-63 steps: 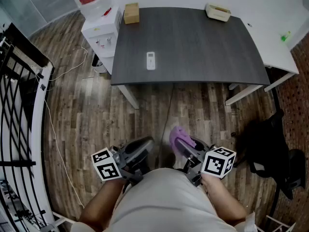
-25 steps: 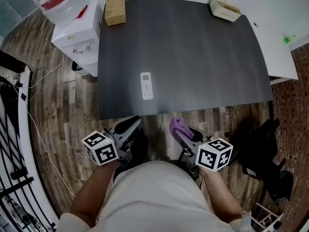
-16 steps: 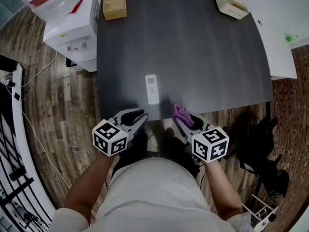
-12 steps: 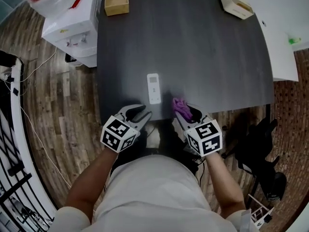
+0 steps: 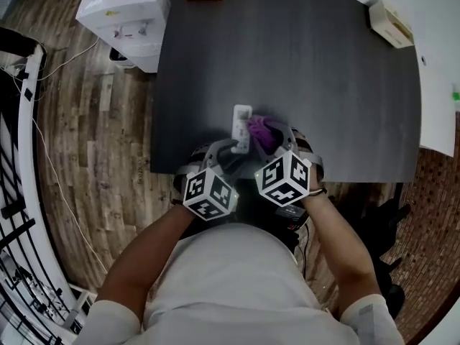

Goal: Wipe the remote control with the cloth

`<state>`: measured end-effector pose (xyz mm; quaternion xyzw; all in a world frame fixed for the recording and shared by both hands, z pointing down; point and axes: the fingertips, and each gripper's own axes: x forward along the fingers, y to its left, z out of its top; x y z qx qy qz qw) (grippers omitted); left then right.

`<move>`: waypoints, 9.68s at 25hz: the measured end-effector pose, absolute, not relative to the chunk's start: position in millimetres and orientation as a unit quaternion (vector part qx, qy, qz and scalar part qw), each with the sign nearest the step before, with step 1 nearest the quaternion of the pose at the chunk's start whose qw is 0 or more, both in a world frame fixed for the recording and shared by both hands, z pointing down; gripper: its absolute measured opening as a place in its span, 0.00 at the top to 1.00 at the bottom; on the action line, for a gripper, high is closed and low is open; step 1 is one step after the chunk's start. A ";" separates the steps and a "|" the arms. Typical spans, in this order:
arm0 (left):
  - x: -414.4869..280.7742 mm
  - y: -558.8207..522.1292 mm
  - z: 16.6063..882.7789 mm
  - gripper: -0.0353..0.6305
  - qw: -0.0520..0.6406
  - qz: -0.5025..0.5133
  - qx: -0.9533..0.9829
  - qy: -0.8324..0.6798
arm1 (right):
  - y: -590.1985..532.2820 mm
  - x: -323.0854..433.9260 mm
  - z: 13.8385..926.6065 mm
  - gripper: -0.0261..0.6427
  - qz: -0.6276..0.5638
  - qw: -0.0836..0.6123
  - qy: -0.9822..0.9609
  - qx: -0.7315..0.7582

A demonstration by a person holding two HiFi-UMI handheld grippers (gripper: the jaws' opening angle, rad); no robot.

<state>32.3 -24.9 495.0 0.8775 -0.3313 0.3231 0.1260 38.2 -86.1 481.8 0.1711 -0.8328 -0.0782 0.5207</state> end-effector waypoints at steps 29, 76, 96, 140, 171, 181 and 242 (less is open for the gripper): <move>45.8 -35.4 520.2 0.71 0.069 0.344 0.888 -0.296 | -93.9 7.1 509.2 0.77 -0.231 0.608 -0.759 0.031; 22.9 -129.6 524.2 0.94 0.366 0.330 0.855 -0.161 | -62.2 -4.0 497.1 0.77 -0.279 0.589 -0.754 0.079; 22.9 -131.3 524.7 0.94 0.364 0.315 0.855 -0.194 | -8.5 11.6 505.9 0.77 -0.224 0.588 -0.774 0.072; 12.0 -110.9 533.9 0.80 0.623 0.099 0.722 -0.286 | -34.5 31.5 502.9 0.77 -0.102 0.514 -0.836 0.165; -24.3 -42.7 387.5 0.82 0.600 -0.239 0.762 -0.057 | -75.7 3.7 344.6 0.77 -0.028 0.312 -0.923 0.224; -42.1 -58.2 385.2 0.82 0.600 -0.303 0.731 -0.117 | -41.7 5.1 356.3 0.77 -0.016 0.324 -0.915 0.241; -43.5 -80.1 490.5 0.83 0.565 -0.058 0.733 -0.374 | -13.8 27.2 486.3 0.77 0.124 0.474 -0.835 0.251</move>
